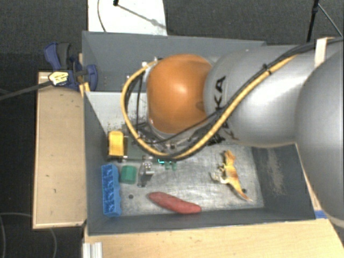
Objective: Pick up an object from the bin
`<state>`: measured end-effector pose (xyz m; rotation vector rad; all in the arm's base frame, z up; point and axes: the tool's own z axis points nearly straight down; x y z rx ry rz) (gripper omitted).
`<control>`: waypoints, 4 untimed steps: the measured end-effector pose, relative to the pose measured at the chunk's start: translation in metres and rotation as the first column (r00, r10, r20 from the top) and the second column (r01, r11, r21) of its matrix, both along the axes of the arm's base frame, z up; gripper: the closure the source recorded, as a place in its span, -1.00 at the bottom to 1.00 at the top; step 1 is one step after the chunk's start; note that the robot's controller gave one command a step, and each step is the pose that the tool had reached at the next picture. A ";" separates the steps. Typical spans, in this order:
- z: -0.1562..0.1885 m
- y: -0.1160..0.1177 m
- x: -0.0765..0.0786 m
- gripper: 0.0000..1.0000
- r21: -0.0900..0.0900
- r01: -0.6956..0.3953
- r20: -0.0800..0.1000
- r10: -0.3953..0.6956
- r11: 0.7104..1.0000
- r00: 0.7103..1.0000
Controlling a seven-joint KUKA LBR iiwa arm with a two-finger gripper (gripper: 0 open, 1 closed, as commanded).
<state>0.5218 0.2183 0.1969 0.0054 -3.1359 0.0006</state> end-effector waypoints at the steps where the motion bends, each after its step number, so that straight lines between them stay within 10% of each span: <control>1: 0.005 -0.001 0.002 -1.00 0.002 0.005 0.008 -0.005 1.000 1.000; 2: -0.028 0.007 0.020 -1.00 0.003 -0.069 0.014 0.069 0.998 0.998; 3: -0.111 0.028 0.046 1.00 0.006 0.091 0.019 -0.091 0.996 0.996; 4: -0.111 0.028 0.046 1.00 0.006 0.093 0.019 -0.093 0.996 0.995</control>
Offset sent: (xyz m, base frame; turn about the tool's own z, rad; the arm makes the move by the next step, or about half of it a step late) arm 0.0598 0.0273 -0.1269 -0.2541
